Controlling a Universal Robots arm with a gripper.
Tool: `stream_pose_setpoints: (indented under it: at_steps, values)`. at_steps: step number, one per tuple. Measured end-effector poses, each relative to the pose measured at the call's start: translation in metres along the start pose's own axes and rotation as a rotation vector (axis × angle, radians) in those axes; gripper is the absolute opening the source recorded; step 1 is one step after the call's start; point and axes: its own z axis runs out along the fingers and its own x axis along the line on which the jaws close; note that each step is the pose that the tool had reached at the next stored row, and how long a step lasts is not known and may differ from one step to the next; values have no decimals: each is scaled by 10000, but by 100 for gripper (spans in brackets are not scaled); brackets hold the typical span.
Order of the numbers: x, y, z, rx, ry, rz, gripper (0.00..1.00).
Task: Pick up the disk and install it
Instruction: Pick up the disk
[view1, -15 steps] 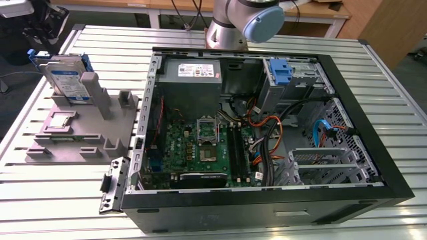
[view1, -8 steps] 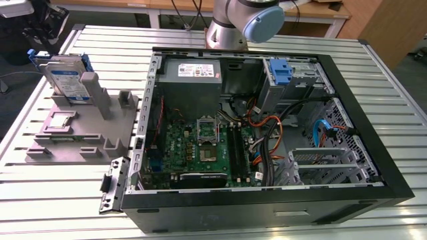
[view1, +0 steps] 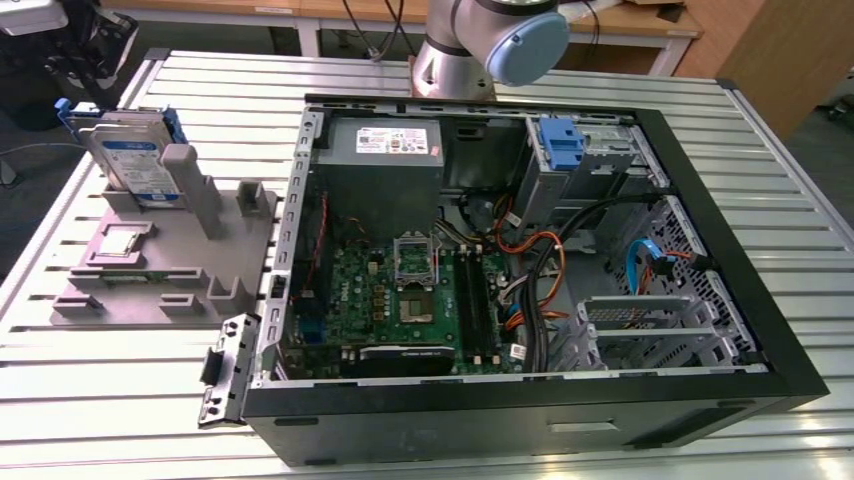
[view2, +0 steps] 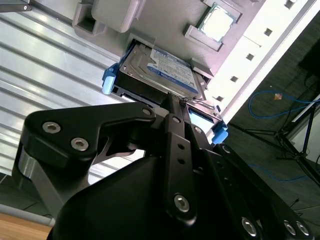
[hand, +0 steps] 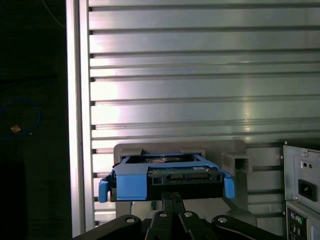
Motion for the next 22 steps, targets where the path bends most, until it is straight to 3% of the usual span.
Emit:
stream_pose_setpoints:
  at_steps: [4, 9, 22]
  values:
    - [0, 0, 0, -1, 1, -77, 11]
    - [0, 0, 1, -13, 12, -563, 11]
    - [0, 0, 13, -71, 60, -2862, 11]
